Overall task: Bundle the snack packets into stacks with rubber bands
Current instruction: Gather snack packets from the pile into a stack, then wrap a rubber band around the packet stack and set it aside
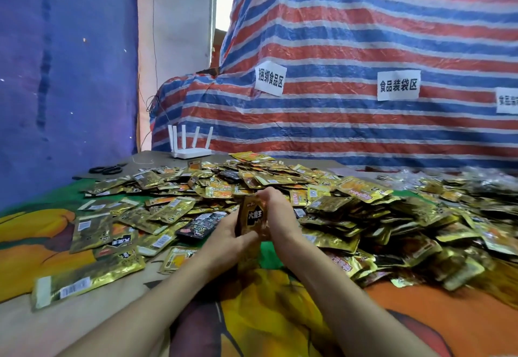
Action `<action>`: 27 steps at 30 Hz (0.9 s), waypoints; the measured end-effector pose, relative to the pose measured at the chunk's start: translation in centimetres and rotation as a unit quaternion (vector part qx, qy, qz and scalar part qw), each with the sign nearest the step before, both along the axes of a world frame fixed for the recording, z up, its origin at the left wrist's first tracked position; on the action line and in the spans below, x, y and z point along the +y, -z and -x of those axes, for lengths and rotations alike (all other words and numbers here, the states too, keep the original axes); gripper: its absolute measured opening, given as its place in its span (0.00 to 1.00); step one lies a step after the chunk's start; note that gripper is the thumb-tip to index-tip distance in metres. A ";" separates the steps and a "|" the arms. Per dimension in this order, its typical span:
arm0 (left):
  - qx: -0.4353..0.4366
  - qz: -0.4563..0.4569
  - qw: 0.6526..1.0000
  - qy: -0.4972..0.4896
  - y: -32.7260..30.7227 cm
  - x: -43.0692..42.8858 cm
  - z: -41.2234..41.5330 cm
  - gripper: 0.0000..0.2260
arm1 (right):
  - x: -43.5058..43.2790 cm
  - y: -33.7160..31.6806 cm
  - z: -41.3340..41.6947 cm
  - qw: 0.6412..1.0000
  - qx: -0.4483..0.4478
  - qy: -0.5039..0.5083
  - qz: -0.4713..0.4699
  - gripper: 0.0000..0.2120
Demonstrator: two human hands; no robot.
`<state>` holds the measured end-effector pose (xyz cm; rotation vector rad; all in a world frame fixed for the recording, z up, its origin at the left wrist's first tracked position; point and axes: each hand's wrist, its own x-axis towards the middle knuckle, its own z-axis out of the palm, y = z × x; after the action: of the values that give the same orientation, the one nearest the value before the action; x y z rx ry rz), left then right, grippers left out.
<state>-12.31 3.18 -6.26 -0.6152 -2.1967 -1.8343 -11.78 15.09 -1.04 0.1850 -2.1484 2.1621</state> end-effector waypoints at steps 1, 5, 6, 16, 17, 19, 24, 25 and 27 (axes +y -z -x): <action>-0.001 -0.009 1.000 0.001 0.0 0.0 0.0 0.14 | 0.4 -0.3 -0.3 0.999 0.025 0.017 -0.032 0.12; 0.000 -0.014 1.000 0.003 0.3 -0.2 -0.1 0.16 | 3.5 -1.3 -1.8 0.983 0.083 0.040 -0.156 0.12; 0.002 -0.009 1.000 0.002 0.3 -0.2 -0.1 0.16 | 4.7 -1.7 -2.4 0.978 0.085 0.041 -0.187 0.13; 0.040 0.033 0.998 0.024 -0.1 0.1 -1.0 0.19 | 23.1 -7.0 -6.5 0.802 -0.122 0.140 -0.568 0.07; 0.039 0.033 0.998 0.025 -0.1 0.1 -1.1 0.19 | 24.6 -6.8 -6.8 0.769 -0.134 0.171 -0.602 0.05; 0.037 0.032 0.998 0.027 -0.2 0.3 -1.3 0.19 | 27.1 -5.4 -7.4 0.685 -0.136 0.243 -0.674 0.04; 0.030 0.026 0.999 0.026 -0.6 0.5 -1.8 0.20 | 30.5 -0.8 -8.1 0.623 -0.171 0.297 -0.703 0.06; 0.030 0.027 0.999 0.026 -0.6 0.5 -1.9 0.20 | 30.7 -0.3 -8.0 0.625 -0.168 0.307 -0.698 0.06; 0.030 0.033 0.999 0.026 -0.7 0.5 -1.9 0.20 | 30.9 -0.3 -8.0 0.629 -0.155 0.327 -0.688 0.08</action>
<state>-10.39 3.68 -5.55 -0.7375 -2.2285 -1.7501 -3.77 46.04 -0.78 -0.7997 -2.8100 -0.1289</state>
